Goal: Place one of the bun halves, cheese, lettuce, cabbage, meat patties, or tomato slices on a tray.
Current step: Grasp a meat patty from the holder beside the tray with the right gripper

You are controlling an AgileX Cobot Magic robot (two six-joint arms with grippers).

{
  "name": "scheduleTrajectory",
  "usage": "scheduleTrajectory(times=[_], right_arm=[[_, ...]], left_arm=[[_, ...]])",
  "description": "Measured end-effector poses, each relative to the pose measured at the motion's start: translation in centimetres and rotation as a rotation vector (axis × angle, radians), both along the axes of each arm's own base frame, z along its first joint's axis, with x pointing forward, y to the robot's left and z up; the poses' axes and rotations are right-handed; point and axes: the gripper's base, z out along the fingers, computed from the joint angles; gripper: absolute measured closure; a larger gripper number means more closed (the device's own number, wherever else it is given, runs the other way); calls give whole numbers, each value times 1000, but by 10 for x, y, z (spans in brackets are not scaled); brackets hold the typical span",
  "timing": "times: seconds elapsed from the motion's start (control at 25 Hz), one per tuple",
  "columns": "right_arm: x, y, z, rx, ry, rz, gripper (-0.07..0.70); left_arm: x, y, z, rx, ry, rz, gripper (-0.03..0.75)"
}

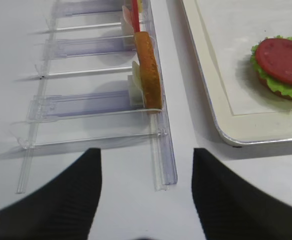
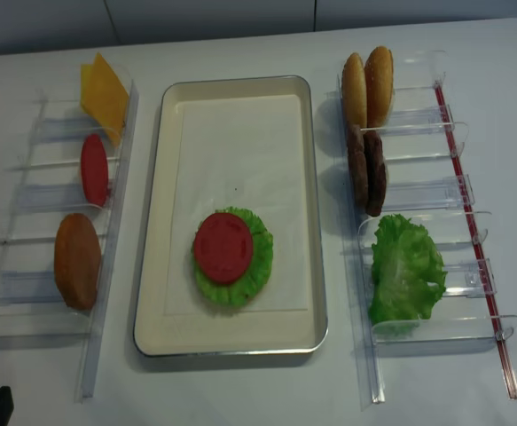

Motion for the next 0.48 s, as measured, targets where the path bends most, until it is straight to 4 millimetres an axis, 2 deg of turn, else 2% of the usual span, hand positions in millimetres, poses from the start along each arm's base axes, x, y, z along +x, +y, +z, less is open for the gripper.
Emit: scheduleTrajectory(times=[0.36,0.48], right_arm=[[0,1,0,16,0,7,153],[0,3,0,-13,-1,50,180]], left_arm=[[0,0,0,0,0,0,307],[0,0,0,0,0,0,307]])
